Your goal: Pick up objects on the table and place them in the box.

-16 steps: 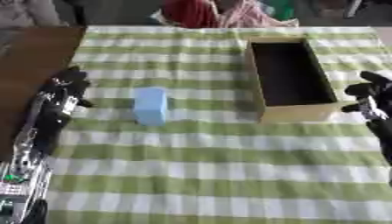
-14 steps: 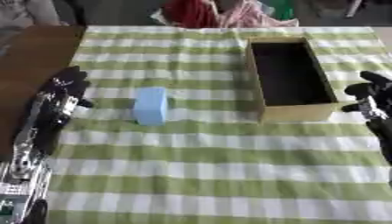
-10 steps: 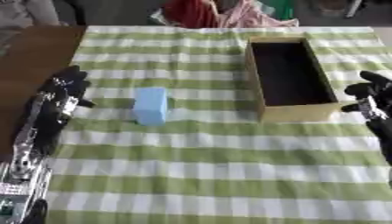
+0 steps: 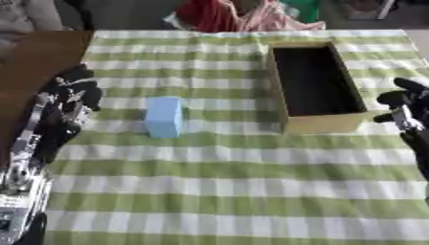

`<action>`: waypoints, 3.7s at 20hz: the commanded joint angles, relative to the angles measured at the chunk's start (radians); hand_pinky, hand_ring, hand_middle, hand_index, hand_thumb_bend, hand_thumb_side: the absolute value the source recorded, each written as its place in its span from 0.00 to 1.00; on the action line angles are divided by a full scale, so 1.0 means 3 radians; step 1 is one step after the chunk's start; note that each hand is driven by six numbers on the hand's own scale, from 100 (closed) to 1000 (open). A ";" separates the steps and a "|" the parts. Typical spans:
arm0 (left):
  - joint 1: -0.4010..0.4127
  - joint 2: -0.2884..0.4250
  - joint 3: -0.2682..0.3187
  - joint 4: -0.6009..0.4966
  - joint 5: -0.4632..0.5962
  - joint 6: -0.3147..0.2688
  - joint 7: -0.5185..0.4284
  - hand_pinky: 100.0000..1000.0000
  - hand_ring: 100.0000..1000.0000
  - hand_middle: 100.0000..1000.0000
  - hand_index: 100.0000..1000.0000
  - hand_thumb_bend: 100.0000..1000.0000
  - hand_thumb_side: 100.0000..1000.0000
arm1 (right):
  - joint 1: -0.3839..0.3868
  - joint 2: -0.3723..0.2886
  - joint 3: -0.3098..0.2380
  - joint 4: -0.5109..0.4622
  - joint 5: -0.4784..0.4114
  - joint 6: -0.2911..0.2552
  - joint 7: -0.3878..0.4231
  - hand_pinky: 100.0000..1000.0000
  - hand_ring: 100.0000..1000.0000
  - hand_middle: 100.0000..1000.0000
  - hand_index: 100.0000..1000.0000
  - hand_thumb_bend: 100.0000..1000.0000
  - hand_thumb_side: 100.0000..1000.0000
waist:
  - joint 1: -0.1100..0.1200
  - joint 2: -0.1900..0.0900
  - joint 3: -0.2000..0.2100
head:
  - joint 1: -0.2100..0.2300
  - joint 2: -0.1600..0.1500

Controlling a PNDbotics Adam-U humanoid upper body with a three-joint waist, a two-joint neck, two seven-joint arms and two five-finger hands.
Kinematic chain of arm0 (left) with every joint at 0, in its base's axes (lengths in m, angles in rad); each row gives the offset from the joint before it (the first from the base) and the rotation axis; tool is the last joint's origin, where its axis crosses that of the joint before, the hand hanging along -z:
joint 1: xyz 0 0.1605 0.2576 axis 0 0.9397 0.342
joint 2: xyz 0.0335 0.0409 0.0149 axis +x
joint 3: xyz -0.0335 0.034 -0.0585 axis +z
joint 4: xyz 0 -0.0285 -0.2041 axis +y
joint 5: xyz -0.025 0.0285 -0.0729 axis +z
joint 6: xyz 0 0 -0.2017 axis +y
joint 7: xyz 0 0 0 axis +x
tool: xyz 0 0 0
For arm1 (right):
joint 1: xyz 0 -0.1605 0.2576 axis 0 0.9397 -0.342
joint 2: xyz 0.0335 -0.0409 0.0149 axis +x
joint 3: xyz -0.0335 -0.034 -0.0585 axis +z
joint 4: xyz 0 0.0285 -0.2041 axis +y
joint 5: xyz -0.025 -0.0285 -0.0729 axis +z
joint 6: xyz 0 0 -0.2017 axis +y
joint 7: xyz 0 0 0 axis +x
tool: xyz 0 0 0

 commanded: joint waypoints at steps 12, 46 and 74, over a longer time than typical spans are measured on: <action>-0.0916 0.1304 -0.0841 0.0385 -0.0727 -0.0286 -0.0586 0.67 0.80 0.80 0.87 0.53 0.46 | 0.0003 -0.0079 0.0000 -0.0006 0.0027 -0.0003 0.0041 0.53 0.75 0.61 0.85 0.00 0.41 | 0.0053 -0.0094 -0.0058 | 0.0006 0.0013; -0.2071 0.1139 -0.1590 0.1861 -0.1726 -0.0624 -0.1929 0.70 0.72 0.75 0.86 0.51 0.25 | 0.0016 -0.0065 0.0039 0.0032 0.0016 -0.0001 0.0097 0.53 0.75 0.60 0.85 0.00 0.41 | 0.0078 -0.0161 -0.0151 | 0.0037 0.0004; -0.2120 0.1048 -0.1468 0.1856 -0.1828 -0.0533 -0.1629 0.64 0.54 0.35 0.70 0.26 0.06 | 0.0017 -0.0056 0.0033 0.0045 0.0019 0.0000 0.0100 0.53 0.75 0.60 0.85 0.00 0.41 | 0.0071 -0.0164 -0.0166 | 0.0032 -0.0019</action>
